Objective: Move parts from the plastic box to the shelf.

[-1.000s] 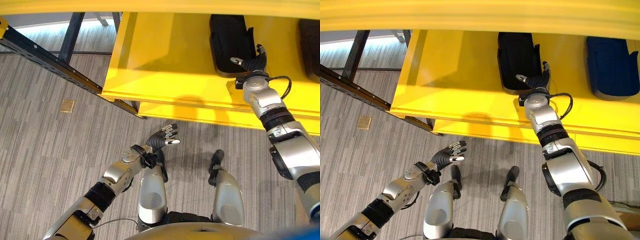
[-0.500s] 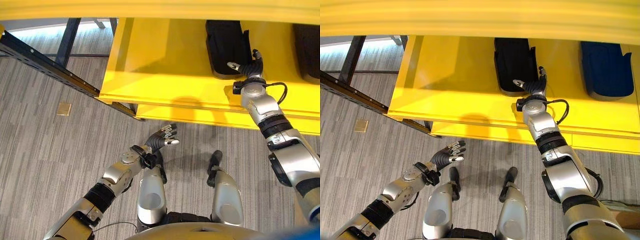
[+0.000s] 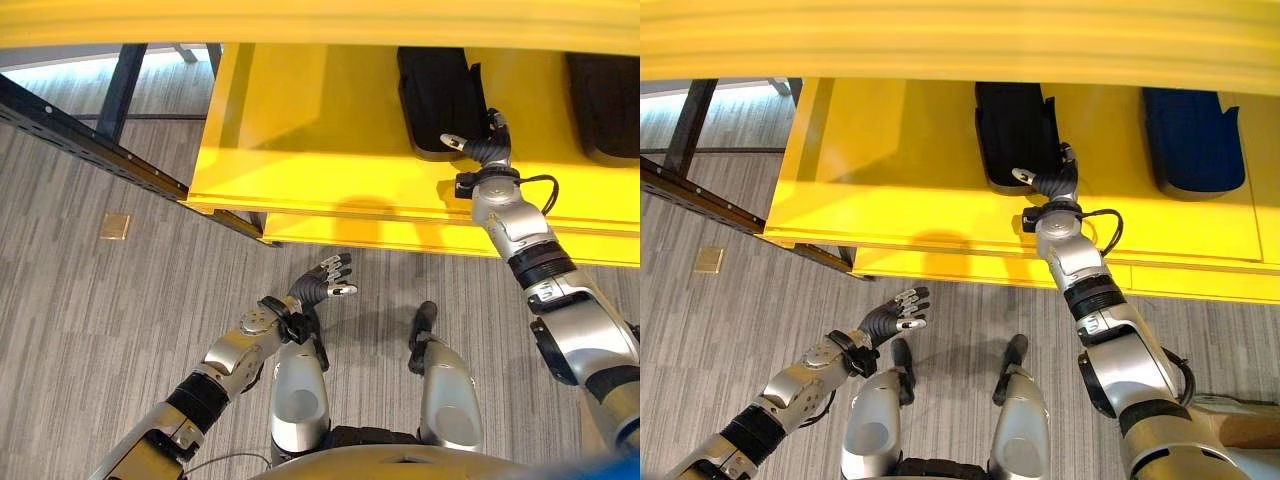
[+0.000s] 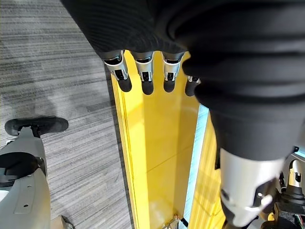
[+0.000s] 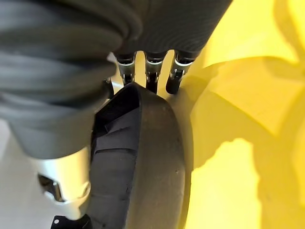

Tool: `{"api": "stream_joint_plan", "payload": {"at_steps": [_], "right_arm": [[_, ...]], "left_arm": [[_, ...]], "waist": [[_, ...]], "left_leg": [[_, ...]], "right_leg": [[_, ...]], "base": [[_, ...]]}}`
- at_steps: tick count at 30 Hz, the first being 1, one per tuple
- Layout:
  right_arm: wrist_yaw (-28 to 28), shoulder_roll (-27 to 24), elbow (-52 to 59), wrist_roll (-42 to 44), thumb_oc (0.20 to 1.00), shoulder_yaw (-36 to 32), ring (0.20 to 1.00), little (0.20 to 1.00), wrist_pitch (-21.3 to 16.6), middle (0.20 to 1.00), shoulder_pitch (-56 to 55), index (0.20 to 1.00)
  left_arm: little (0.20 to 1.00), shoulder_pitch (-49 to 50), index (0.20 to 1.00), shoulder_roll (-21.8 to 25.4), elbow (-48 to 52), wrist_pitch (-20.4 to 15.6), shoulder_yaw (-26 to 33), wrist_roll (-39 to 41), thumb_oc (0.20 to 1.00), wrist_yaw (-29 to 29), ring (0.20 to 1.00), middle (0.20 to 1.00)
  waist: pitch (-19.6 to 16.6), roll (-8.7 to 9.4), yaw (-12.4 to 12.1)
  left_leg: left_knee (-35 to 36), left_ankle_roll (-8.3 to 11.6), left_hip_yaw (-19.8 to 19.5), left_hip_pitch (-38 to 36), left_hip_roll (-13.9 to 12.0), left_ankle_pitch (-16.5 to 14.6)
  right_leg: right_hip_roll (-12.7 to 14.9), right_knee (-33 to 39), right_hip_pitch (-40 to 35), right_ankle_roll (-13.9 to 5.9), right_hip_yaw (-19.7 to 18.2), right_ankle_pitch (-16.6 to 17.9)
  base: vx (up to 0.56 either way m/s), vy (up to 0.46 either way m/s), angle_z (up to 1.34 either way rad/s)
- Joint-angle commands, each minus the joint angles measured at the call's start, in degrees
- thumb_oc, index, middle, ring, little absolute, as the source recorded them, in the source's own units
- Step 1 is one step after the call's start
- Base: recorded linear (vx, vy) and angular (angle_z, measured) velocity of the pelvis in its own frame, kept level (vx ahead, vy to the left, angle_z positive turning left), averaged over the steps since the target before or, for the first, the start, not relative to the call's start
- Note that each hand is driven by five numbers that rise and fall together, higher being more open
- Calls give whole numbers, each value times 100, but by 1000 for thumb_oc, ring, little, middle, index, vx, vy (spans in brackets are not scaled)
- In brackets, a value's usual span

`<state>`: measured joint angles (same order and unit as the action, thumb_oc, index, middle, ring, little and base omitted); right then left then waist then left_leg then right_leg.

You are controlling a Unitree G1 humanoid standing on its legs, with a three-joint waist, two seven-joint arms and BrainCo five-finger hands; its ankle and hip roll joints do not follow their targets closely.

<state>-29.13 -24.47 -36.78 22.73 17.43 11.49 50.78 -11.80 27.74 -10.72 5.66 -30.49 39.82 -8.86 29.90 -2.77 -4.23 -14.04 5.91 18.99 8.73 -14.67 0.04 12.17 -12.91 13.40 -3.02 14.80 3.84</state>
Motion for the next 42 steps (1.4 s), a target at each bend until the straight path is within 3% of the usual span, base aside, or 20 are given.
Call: {"api": "stream_joint_plan", "payload": {"at_steps": [1, 42], "right_arm": [[247, 167, 80, 136, 1000, 20, 1000, 1000, 90, 1000, -386, 1000], [487, 673, 897, 152, 1000, 423, 1000, 1000, 177, 1000, -1239, 1000]], "left_arm": [[1000, 201, 1000, -130, 331, -265, 94, -73, 1000, -154, 1000, 1000], [1000, 366, 1000, -280, 300, -319, 196, -217, 1000, -151, 1000, 1000]], "waist": [[-11, -113, -142], [-78, -50, -48]], "left_leg": [[58, -71, 112, -27, -15, 68], [150, -90, 126, -159, 11, 76]], "right_leg": [[414, -957, -15, -474, 138, -706], [339, -787, -147, -449, 65, -669]], "base": [[0, 0, 0], [0, -1, -1]]}}
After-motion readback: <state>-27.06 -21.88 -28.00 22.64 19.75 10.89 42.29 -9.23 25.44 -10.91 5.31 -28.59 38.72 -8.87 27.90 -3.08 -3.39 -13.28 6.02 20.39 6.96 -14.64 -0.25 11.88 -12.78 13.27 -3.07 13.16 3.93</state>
